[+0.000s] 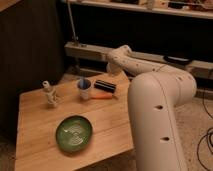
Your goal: Push the eraser across the table
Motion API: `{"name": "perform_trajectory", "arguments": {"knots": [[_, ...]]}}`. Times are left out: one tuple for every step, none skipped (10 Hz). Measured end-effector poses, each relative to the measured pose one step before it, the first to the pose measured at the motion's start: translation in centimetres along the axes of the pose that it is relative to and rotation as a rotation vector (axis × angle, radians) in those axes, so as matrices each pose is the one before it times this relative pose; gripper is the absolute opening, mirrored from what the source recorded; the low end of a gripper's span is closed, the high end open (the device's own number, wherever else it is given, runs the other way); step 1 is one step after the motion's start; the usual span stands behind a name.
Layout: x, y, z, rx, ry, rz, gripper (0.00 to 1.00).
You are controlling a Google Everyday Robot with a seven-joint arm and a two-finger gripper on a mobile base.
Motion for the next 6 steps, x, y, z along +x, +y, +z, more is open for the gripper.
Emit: {"name": "perform_trajectory", "arguments": {"knots": [[-0.037, -0.259, 0.68, 0.00283, 0.00536, 0.01105, 0.0], [-0.077, -0.328, 0.656, 0.00024, 0.01177, 0.02583, 0.0], [-0.067, -0.008, 0.588, 0.00446, 0.01089, 0.01863, 0.0], [0.026, 0.183, 0.564, 0.01008, 0.01133, 0.0134, 0.0], [0.031, 0.318, 0.588, 0.00951, 0.01228, 0.01533, 0.0], [-0.073, -0.031, 0.52, 0.01194, 0.01403, 0.01699, 0.0]]}}
